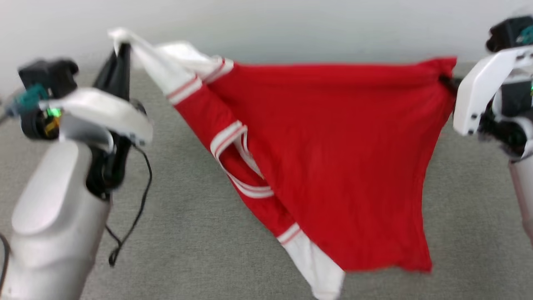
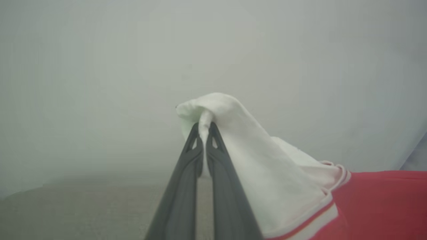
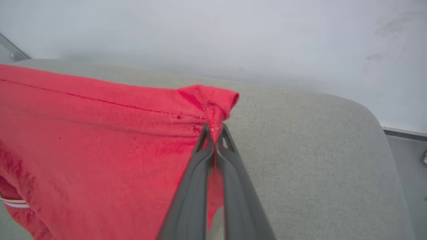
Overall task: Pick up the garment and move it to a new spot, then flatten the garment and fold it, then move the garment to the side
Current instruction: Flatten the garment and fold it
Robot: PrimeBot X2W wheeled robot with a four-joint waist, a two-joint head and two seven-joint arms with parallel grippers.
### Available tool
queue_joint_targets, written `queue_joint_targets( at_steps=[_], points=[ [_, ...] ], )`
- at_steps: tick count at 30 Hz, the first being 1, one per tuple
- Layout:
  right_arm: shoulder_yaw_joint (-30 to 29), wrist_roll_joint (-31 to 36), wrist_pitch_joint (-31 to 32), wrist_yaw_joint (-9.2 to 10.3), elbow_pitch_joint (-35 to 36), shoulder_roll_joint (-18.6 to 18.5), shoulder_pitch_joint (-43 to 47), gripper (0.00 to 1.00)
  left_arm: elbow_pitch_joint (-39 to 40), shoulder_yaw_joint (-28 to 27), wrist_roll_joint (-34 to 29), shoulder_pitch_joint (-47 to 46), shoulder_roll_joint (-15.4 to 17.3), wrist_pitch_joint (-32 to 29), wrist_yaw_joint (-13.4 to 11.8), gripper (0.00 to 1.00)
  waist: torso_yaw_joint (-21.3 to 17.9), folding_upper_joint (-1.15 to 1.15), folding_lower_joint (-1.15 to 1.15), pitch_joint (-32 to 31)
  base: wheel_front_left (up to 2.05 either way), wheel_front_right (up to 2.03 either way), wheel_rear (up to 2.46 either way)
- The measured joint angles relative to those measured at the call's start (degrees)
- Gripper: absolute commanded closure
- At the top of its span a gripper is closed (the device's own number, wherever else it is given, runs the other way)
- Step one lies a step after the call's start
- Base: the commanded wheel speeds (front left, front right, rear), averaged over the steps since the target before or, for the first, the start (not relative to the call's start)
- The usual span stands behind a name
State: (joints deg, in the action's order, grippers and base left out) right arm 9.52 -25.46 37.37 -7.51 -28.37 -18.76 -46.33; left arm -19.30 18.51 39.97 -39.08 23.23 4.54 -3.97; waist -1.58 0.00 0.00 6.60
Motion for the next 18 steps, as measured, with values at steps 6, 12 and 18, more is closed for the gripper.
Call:
queue_joint_targets(
  at_steps=[6, 12, 18],
  points=[
    [-1.6, 2.5, -6.4, -0.01, -2.8, 0.3, -10.1, 1.00, -8.7, -0.1, -1.7, -15.6, -0.2, -0.5, 1.6, 1.00, -0.9, 0.00, 0.00, 3.2, 0.00, 0.00, 0.00],
    [-3.4, 4.9, -12.7, -0.02, -3.5, 0.3, -21.5, 1.00, -14.6, -0.7, -3.7, -31.8, 0.3, 1.4, 2.8, 1.00, -1.3, 0.00, 0.00, 9.3, 0.00, 0.00, 0.00],
    [-3.7, 7.1, -17.7, -0.02, -4.5, 0.2, -31.8, 1.00, -17.0, -1.1, -5.5, -44.7, 1.4, 2.9, 3.5, 1.00, -1.5, 0.00, 0.00, 15.9, 0.00, 0.00, 0.00]
  ],
)
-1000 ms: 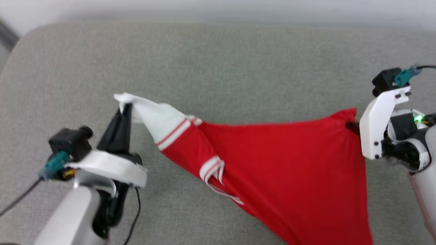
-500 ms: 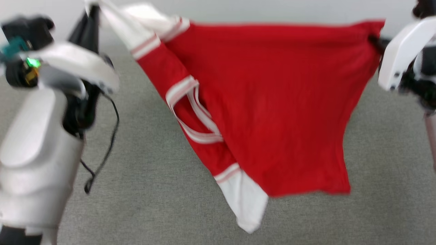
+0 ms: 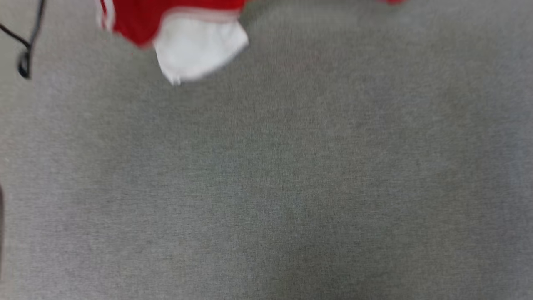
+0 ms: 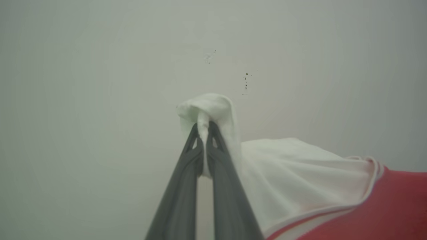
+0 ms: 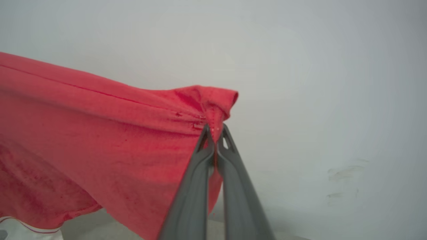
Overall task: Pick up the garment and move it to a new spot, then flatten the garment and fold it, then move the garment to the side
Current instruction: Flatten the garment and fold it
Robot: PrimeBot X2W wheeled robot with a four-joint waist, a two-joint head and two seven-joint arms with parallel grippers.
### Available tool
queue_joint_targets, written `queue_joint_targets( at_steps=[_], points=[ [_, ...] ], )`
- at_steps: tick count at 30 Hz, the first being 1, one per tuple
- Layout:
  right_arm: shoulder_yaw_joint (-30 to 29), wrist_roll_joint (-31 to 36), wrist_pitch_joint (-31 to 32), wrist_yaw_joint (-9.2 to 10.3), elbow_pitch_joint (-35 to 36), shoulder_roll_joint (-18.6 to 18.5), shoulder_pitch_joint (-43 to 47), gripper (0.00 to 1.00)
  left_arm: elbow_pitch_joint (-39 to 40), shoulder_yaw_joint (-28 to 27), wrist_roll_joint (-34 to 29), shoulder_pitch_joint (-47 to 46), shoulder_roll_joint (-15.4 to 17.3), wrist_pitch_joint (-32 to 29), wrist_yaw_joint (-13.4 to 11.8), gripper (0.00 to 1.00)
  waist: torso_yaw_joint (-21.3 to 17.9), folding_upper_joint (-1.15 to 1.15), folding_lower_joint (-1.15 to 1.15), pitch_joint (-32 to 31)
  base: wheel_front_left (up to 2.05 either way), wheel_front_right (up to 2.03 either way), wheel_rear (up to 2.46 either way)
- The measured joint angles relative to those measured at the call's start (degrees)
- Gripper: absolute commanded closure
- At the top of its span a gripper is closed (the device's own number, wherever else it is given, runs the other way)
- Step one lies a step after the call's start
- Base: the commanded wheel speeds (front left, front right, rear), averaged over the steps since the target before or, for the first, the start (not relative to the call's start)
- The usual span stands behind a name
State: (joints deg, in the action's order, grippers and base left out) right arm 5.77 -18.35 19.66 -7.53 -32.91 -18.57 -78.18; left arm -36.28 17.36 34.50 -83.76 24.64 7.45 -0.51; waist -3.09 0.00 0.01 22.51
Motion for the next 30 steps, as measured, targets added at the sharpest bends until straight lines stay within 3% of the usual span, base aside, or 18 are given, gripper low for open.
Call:
queue_joint_targets(
  at_steps=[7, 13, 22, 30],
  points=[
    [1.8, 0.3, -4.9, 0.00, -2.2, -0.4, -9.9, 1.00, -0.3, -0.4, -1.0, -8.8, 0.8, 0.5, 0.0, 1.00, -0.2, 0.00, 0.00, 7.6, 0.00, 0.00, 0.00],
    [5.7, -1.1, -7.7, 0.00, -6.2, -0.5, -13.6, 1.00, 0.2, -0.2, -0.9, -9.2, 0.3, 0.5, -1.0, 1.00, 0.0, 0.00, 0.00, 13.2, 0.00, 0.00, 0.00],
    [12.4, -5.5, -10.4, 0.00, -13.9, -0.6, -15.8, 1.00, -0.3, -0.3, 1.5, -3.6, -1.0, -0.3, -1.6, 1.00, 0.9, 0.00, 0.00, 18.3, 0.00, 0.00, 0.00],
    [19.7, -12.4, -13.7, 0.00, -18.1, -1.3, -9.3, 1.00, -2.6, -0.5, 5.1, 7.6, -3.2, 0.5, -0.5, 1.00, 1.8, 0.00, 0.00, 15.4, 0.00, 0.00, 0.00]
  ],
)
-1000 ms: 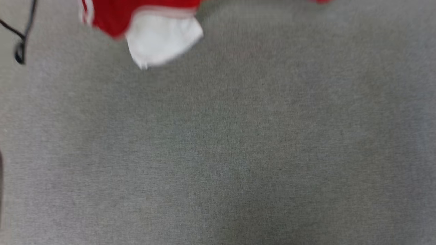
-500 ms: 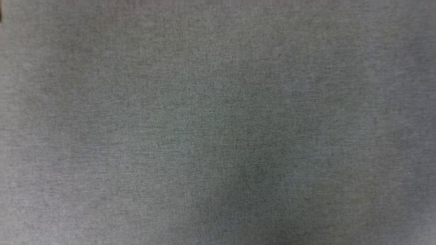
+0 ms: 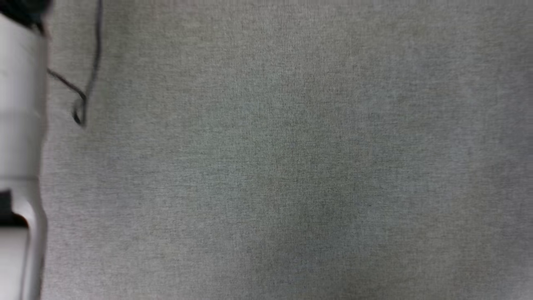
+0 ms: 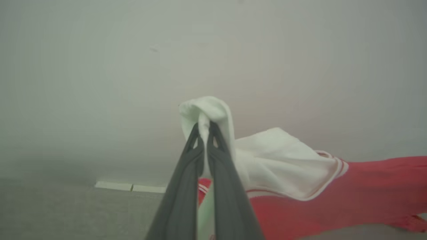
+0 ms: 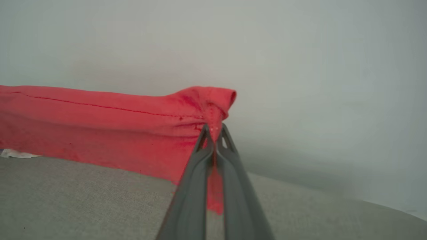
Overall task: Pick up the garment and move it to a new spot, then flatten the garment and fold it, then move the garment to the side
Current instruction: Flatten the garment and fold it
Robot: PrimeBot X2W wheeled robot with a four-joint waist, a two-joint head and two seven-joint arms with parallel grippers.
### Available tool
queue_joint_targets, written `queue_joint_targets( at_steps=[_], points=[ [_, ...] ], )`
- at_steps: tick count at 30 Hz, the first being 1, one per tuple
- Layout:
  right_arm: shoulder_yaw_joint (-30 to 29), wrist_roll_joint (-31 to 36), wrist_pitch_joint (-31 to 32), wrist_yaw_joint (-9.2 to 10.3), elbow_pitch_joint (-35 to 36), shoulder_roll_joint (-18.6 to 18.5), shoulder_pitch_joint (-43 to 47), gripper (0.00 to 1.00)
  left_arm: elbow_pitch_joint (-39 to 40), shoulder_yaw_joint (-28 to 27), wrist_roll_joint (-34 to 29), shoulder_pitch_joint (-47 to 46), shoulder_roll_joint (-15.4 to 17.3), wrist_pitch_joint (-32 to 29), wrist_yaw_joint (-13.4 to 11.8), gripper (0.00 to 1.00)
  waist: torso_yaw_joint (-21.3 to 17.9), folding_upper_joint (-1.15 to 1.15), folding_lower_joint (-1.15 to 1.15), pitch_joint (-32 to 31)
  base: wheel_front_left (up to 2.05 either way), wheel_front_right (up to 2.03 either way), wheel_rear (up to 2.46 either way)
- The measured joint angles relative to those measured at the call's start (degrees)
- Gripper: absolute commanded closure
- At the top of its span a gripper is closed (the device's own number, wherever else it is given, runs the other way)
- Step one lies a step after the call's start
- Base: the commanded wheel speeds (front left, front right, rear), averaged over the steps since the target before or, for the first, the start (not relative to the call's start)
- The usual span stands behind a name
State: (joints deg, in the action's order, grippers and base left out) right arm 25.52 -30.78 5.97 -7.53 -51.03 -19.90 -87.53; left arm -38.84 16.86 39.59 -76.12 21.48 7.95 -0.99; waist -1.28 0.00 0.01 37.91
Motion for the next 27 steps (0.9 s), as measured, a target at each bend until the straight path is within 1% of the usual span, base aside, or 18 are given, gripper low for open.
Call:
queue_joint_targets(
  at_steps=[6, 11, 12, 13, 14, 17, 20, 24, 27],
  points=[
    [5.3, -5.6, -2.9, 0.00, -0.5, -0.5, 14.5, 1.00, -1.5, -0.1, 2.9, 15.0, -0.4, 1.8, 2.0, 1.00, 0.3, 0.00, 0.00, -6.8, 0.00, 0.00, 0.00],
    [8.0, -9.4, -5.0, 0.00, 2.2, -2.2, 27.3, 1.00, -1.1, 0.1, 4.9, 28.4, -0.2, 2.7, 3.5, 1.00, 0.6, 0.00, -0.01, -14.1, 0.00, 0.00, 0.00],
    [8.3, -10.0, -5.4, 0.00, 2.8, -2.5, 29.7, 1.00, -0.7, 0.2, 5.0, 30.8, 0.0, 2.9, 3.5, 1.00, 0.7, 0.00, -0.01, -15.5, 0.00, 0.00, 0.00],
    [8.3, -10.0, -5.4, 0.00, 2.8, -2.5, 29.7, 1.00, -0.7, 0.2, 5.0, 30.8, 0.0, 2.9, 3.5, 1.00, 0.7, 0.00, -0.01, -15.5, 0.00, 0.00, 0.00],
    [8.7, -10.9, -5.7, -0.01, 4.0, -2.8, 34.7, 1.00, 0.6, 0.1, 5.8, 36.2, 0.1, 3.0, 3.4, 1.00, 0.8, 0.00, -0.01, -18.5, 0.00, 0.00, 0.00],
    [9.0, -11.7, -5.7, -0.01, 5.7, -3.5, 41.6, 1.00, 3.6, -0.2, 6.8, 44.5, 0.7, 3.1, 2.4, 1.00, 0.8, 0.00, -0.02, -22.7, 0.00, 0.00, 0.00],
    [8.5, -12.2, -5.9, -0.02, 7.9, -4.0, 48.0, 1.00, 7.7, -0.8, 7.7, 52.6, 1.9, 2.9, 0.6, 1.00, 0.8, 0.00, -0.02, -26.6, 0.00, 0.00, 0.00],
    [7.2, -12.2, -5.3, -0.03, 11.2, -4.6, 56.7, 1.00, 15.6, -1.7, 8.9, 63.6, 2.9, 1.9, -3.2, 1.00, 0.6, 0.00, -0.03, -31.4, 0.00, 0.00, 0.00],
    [4.9, -12.1, -4.4, -0.03, 14.2, -4.9, 62.9, 1.00, 22.2, -2.4, 9.7, 70.9, 3.9, 0.5, -6.4, 1.00, 0.4, 0.00, -0.03, -34.1, 0.00, 0.00, 0.00]
  ],
)
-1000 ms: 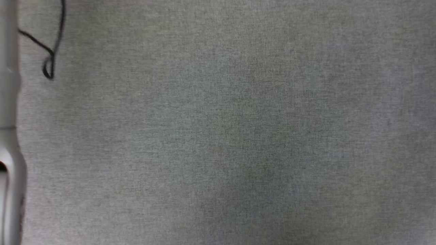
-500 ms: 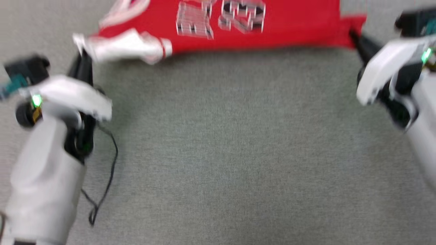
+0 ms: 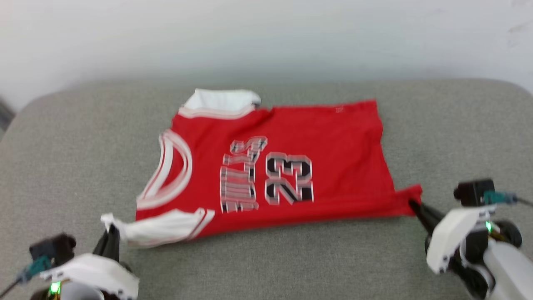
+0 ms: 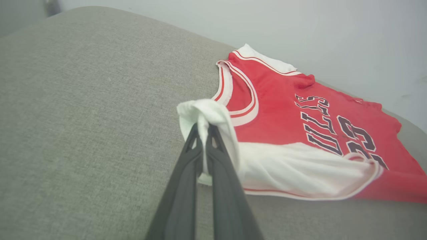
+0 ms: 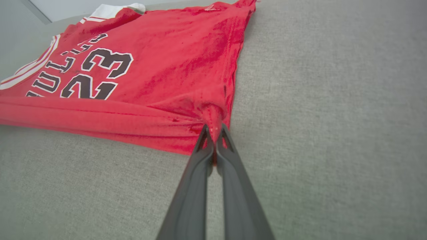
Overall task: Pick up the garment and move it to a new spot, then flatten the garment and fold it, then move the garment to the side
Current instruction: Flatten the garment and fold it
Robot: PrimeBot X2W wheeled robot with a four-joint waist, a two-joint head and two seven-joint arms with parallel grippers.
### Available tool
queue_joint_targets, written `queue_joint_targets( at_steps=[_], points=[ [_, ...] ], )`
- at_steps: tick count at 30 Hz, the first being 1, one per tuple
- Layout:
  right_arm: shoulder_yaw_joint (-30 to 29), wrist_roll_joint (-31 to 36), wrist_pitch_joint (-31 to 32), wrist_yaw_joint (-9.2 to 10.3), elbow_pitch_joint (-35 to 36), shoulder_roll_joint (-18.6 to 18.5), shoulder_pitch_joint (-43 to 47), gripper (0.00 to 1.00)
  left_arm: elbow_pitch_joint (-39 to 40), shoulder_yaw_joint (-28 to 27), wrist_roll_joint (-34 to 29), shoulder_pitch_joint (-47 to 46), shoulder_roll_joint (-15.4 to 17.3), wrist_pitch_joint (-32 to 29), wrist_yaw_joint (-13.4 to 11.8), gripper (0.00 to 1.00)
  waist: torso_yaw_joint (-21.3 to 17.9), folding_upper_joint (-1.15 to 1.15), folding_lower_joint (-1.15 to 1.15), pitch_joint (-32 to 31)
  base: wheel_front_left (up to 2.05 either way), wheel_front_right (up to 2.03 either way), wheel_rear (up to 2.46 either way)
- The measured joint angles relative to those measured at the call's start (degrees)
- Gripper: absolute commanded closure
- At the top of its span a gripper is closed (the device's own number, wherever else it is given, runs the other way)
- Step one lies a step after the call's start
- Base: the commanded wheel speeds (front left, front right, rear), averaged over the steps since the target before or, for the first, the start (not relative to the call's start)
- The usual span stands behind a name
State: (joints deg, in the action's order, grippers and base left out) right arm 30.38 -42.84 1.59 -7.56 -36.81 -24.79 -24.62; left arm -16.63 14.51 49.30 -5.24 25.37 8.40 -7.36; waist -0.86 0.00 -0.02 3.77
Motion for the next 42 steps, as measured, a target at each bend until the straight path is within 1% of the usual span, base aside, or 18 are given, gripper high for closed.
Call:
queue_joint_targets(
  at_steps=[4, 7, 8, 12, 15, 18, 19, 20, 25, 30, 35, 36, 37, 38, 39, 40, 41, 42],
  points=[
    [-4.0, 1.5, 2.4, -0.01, 4.7, -0.3, 8.6, 1.00, 8.6, -0.8, 1.2, 8.8, 1.1, -2.2, -4.1, 1.00, -0.2, 0.00, 0.00, -2.9, 0.00, 0.00, 0.00],
    [-7.4, 3.0, 5.8, -0.01, 9.1, -0.3, 14.7, 1.00, 14.5, -1.3, 1.9, 14.2, 1.8, -3.9, -7.0, 1.00, -0.3, 0.00, 0.00, -4.4, 0.00, 0.00, 0.00],
    [-7.4, 3.0, 5.8, -0.01, 9.1, -0.3, 14.7, 1.00, 14.5, -1.3, 1.9, 14.2, 1.8, -3.9, -7.0, 1.00, -0.3, 0.00, 0.00, -4.4, 0.00, 0.00, 0.00],
    [-13.2, 6.1, 11.1, 0.00, 16.1, 0.7, 21.2, 1.00, 20.9, -1.8, 2.4, 18.7, 2.9, -5.5, -9.5, 1.00, -0.7, 0.00, 0.00, -4.7, 0.00, 0.00, 0.00],
    [-17.3, 8.5, 15.7, 0.01, 21.1, 2.4, 23.3, 1.00, 23.5, -1.9, 2.3, 18.7, 3.5, -6.2, -9.9, 1.00, -0.8, 0.00, 0.00, -4.3, 0.00, 0.00, 0.00],
    [-20.5, 11.1, 20.0, 0.02, 25.1, 4.4, 23.5, 1.00, 23.7, -0.8, 1.7, 15.7, 3.6, -6.8, -9.3, 1.00, -0.7, 0.00, 0.01, -3.1, 0.00, 0.00, 0.00],
    [-21.9, 12.9, 22.1, 0.02, 27.0, 5.7, 23.1, 1.00, 22.8, -0.1, 1.2, 12.0, 3.4, -7.1, -8.5, 1.00, -0.7, 0.00, 0.01, -1.9, 0.00, 0.00, 0.00],
    [-21.9, 12.9, 22.1, 0.02, 27.0, 5.7, 23.1, 1.00, 22.8, -0.1, 1.2, 12.0, 3.4, -7.1, -8.5, 1.00, -0.7, 0.00, 0.01, -1.9, 0.00, 0.00, 0.00],
    [-23.2, 15.3, 24.7, 0.03, 28.6, 7.7, 18.8, 1.00, 17.6, 1.7, 0.2, 2.8, 1.9, -6.9, -5.6, 1.00, -0.5, 0.00, 0.02, 2.0, 0.00, 0.00, 0.00],
    [-21.8, 16.6, 25.2, 0.03, 26.3, 7.9, 13.8, 1.00, 11.5, 3.7, -0.3, -4.3, 0.5, -7.5, -3.0, 1.00, -0.5, 0.00, 0.03, 6.3, 0.00, 0.00, 0.00],
    [-20.0, 16.5, 23.1, 0.04, 22.3, 8.0, 9.8, 1.00, 5.5, 4.8, -0.3, -8.9, -1.1, -7.1, -0.4, 1.00, -0.4, 0.00, 0.03, 10.0, 0.00, 0.00, 0.00],
    [-19.4, 16.1, 22.0, 0.03, 20.5, 8.0, 8.8, 1.00, 3.0, 5.2, 0.1, -10.0, -1.8, -7.3, 0.6, 1.00, -0.4, 0.00, 0.03, 11.1, 0.00, 0.00, 0.00],
    [-19.4, 16.1, 22.0, 0.03, 20.5, 8.0, 8.8, 1.00, 3.0, 5.2, 0.1, -10.0, -1.8, -7.3, 0.6, 1.00, -0.4, 0.00, 0.03, 11.1, 0.00, 0.00, 0.00],
    [-19.2, 16.1, 21.4, 0.03, 19.5, 8.0, 8.4, 0.82, 1.6, 5.4, 0.5, -10.5, -2.2, -7.5, 1.1, 0.80, -0.4, 0.00, 0.03, 11.6, 0.00, 0.00, 0.00],
    [-18.6, 15.9, 20.2, 0.02, 18.0, 7.8, 7.6, 0.63, -1.0, 5.6, 1.3, -11.2, -2.8, -8.2, 1.8, 0.64, -0.3, 0.00, 0.03, 12.2, 0.00, 0.00, 0.00],
    [-18.6, 15.9, 20.2, 0.02, 18.0, 7.8, 7.6, 0.18, -1.0, 5.6, 1.3, -11.2, -2.8, -8.2, 1.8, 0.28, -0.3, 0.00, 0.03, 12.2, 0.00, 0.00, 0.00],
    [-17.8, 15.4, 18.7, 0.02, 16.6, 7.6, 7.0, 0.00, -2.7, 5.7, 1.7, -11.7, -3.3, -8.2, 2.4, 0.00, -0.4, 0.00, 0.03, 12.3, 0.00, 0.00, 0.00],
    [-17.4, 15.0, 17.9, 0.00, 16.1, 7.6, 6.9, 0.00, -3.6, 5.7, 1.9, -12.0, -3.5, -8.2, 2.7, 0.00, -0.4, 0.00, 0.03, 12.2, 0.00, 0.00, 0.00]
  ],
)
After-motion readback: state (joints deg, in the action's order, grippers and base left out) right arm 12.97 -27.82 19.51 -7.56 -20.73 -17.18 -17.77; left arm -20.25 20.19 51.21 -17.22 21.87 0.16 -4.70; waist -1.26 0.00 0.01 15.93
